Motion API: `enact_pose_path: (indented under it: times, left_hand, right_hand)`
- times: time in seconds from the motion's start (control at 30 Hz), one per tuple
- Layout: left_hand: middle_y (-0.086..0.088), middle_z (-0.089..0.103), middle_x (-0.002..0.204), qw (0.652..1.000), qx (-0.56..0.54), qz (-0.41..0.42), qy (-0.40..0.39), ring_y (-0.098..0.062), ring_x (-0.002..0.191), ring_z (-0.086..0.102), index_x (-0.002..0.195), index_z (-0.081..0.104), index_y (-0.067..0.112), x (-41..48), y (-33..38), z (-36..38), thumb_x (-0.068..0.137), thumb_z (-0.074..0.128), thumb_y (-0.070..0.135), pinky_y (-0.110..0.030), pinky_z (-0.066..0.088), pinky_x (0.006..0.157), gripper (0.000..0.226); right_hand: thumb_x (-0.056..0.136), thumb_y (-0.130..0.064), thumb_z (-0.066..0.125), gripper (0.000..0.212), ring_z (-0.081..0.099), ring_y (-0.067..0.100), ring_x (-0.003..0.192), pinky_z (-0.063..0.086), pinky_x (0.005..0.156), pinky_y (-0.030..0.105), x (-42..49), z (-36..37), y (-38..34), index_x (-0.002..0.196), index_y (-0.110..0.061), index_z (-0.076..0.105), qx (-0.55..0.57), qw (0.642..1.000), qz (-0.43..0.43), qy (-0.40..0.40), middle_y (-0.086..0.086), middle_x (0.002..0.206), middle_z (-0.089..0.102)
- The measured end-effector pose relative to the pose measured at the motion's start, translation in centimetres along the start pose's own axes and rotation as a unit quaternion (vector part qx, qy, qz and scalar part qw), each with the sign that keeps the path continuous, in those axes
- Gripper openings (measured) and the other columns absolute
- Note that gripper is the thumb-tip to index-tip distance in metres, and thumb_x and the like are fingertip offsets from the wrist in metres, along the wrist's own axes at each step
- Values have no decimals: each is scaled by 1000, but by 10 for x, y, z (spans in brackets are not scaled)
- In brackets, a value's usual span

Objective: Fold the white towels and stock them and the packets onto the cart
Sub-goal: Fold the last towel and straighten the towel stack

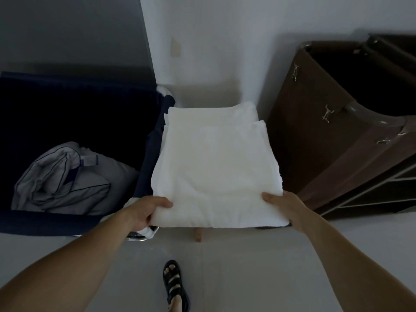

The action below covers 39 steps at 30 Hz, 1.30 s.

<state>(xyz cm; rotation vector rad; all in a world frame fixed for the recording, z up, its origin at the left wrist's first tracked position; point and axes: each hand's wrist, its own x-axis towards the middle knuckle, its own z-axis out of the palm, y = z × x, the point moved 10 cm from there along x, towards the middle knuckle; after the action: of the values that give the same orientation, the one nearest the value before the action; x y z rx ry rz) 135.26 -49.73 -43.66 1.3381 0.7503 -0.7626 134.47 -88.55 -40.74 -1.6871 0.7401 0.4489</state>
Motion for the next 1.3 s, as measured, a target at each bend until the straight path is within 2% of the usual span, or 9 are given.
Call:
enact_pose_path:
  times: [0.13, 0.27, 0.37, 0.47, 0.57, 0.67, 0.93, 1.1, 1.3]
  left_hand:
    - [-15, 73, 108, 999, -11, 9, -30, -34, 107, 65, 111, 69, 11, -2, 23, 12, 71, 83, 41, -48, 49, 96, 52]
    - [-21, 71, 105, 997, 50, 35, -38, -38, 101, 65, 117, 63, 7, -8, 69, 19, 74, 81, 32, -49, 53, 88, 54]
    - [-23, 73, 97, 993, 79, 58, -66, -39, 97, 66, 111, 67, 5, -20, 126, 24, 55, 93, 27, -55, 51, 96, 66]
    - [-15, 75, 81, 987, 90, 105, -76, -28, 76, 70, 109, 66, 5, -32, 195, 30, 87, 70, 19, -39, 57, 80, 27]
    - [-13, 71, 86, 983, 86, 141, -77, -23, 73, 67, 112, 67, 5, -37, 263, 32, 91, 62, 20, -28, 55, 57, 26]
    - [-6, 64, 69, 978, 40, 189, -74, -17, 57, 62, 94, 65, 8, -48, 335, 31, 95, 55, 18, -21, 48, 43, 14]
    - [-1, 68, 65, 942, -24, 315, -111, -14, 50, 64, 92, 63, 10, -97, 474, 45, 97, 51, 19, -20, 49, 41, 16]
    - [-8, 72, 84, 940, -36, 323, -101, -21, 64, 71, 99, 67, 10, -87, 455, 50, 96, 55, 22, -27, 58, 52, 17]
    - [-13, 76, 87, 985, -12, 175, -2, -30, 77, 71, 106, 67, 6, -2, 283, 30, 89, 68, 17, -40, 59, 65, 20]
  right_hand:
    - [76, -8, 79, 35, 66, 46, 98, 55, 83, 64, -7, 6, -17, 108, -5, 67, 21, 999, 27, -11, 20, 106, 71]
    - [83, -10, 69, 27, 64, 34, 92, 53, 75, 42, -21, 2, -67, 109, -8, 63, -14, 1000, -15, 19, 13, 103, 67]
    - [88, -10, 65, 11, 64, 31, 84, 49, 66, 36, -30, -3, -124, 98, -10, 65, -7, 999, -51, 16, 12, 94, 68]
    - [87, -11, 64, 13, 66, 35, 81, 54, 68, 38, -31, -8, -185, 99, -7, 67, -1, 996, -79, 31, 17, 94, 70]
    - [87, -11, 65, 11, 66, 37, 79, 56, 68, 42, -26, -15, -246, 96, -4, 65, 19, 993, -98, 63, 20, 93, 68]
    - [86, -12, 67, 24, 66, 39, 87, 58, 76, 51, -22, -24, -314, 107, -1, 62, 57, 985, -131, 98, 21, 100, 66]
    - [82, -10, 70, 11, 63, 36, 87, 55, 84, 56, -25, -44, -450, 90, -10, 62, 108, 950, -258, 137, 11, 93, 64]
    - [83, -10, 69, 9, 60, 28, 77, 53, 77, 46, -8, -56, -460, 91, -12, 65, 77, 943, -293, 141, 8, 89, 63]
    - [83, -1, 66, 12, 62, 27, 70, 50, 60, 30, 54, -38, -311, 88, -12, 66, 9, 979, -179, 99, 10, 84, 66]
